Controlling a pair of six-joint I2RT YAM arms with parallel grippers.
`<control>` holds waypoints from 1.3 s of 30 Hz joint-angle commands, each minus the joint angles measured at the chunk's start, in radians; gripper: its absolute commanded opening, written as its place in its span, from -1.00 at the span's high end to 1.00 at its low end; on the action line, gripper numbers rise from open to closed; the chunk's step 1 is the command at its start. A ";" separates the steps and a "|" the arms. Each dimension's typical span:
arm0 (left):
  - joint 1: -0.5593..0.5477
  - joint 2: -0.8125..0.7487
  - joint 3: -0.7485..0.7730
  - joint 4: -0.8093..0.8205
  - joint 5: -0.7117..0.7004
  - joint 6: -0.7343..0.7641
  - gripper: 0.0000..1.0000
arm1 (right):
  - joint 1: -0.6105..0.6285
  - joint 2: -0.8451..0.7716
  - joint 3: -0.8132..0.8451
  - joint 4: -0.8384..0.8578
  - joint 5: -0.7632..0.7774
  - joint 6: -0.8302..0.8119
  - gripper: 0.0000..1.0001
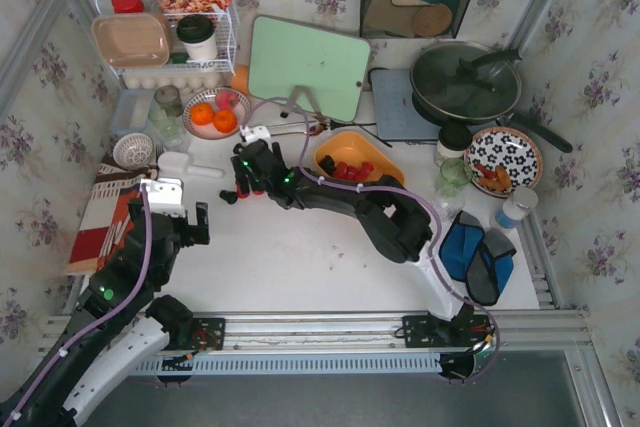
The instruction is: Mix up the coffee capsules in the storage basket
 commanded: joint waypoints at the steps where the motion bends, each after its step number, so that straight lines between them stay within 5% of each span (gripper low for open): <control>1: 0.001 -0.008 -0.001 0.035 0.003 -0.010 -0.99 | -0.001 0.093 0.137 -0.149 -0.038 -0.007 -0.47; 4: 0.001 -0.015 -0.003 0.038 0.007 -0.012 -0.99 | -0.001 0.135 0.206 -0.227 -0.013 0.000 -0.26; 20: 0.002 -0.028 -0.006 0.036 0.010 -0.013 -0.99 | -0.016 0.261 0.370 -0.304 -0.066 -0.019 -0.06; 24: 0.002 -0.027 -0.006 0.036 0.010 -0.013 -0.99 | -0.027 0.274 0.377 -0.306 -0.079 -0.012 0.25; 27: 0.001 -0.026 -0.007 0.037 0.010 -0.013 -0.99 | -0.030 0.275 0.375 -0.308 -0.090 -0.010 0.27; 39: 0.004 -0.025 -0.007 0.038 0.004 -0.012 -0.99 | -0.030 -0.006 0.130 -0.128 -0.090 0.011 0.49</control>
